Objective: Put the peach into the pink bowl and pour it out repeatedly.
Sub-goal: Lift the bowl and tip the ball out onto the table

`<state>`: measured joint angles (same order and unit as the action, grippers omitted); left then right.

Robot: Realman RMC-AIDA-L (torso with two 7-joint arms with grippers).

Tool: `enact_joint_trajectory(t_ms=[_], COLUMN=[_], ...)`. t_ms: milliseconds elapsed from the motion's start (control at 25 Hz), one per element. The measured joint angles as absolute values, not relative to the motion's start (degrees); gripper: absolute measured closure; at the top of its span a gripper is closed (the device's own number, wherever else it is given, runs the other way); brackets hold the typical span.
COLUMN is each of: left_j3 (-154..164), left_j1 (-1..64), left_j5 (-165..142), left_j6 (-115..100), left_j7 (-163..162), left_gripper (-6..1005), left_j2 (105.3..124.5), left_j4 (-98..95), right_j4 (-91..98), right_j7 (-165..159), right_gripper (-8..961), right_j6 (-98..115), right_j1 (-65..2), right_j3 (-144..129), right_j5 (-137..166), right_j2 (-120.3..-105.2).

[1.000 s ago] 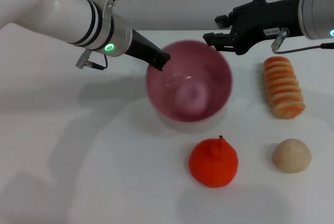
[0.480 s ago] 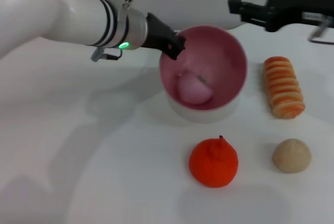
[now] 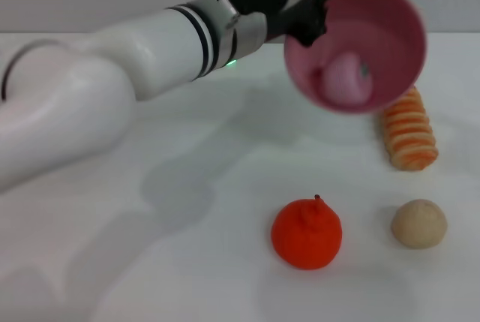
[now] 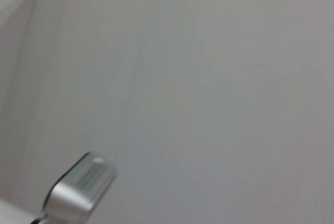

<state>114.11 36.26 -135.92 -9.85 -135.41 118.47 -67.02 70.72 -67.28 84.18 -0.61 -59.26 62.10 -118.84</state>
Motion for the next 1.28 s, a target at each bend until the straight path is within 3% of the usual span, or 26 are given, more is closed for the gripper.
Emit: enact_joint_trajectory(t_ms=[360,600,1280], left_j3=[117.48,120.51,127.67], left_j1=[35.13,29.52,23.25], left_j5=[-136.14,-135.78,-135.91], left_j6=[9.50,28.71,46.90], left_j7=[-132.76,-125.82,-121.60], left_gripper=[833,831,828], left_j2=[118.54,118.75,118.60], left_j4=[-60.40,-58.01,-57.30], right_j4=[59.61,58.17,56.55], right_j7=[-63.85,-63.75,-63.82], right_gripper=[557,561,573], right_j6=[97.75,100.39,101.64], right_j1=[-0.55,-1.18,-3.73], right_j3=[-45.99,-43.59,-44.08], right_j5=[59.11,59.00,59.24], right_j2=[-118.85,-118.79,-118.93])
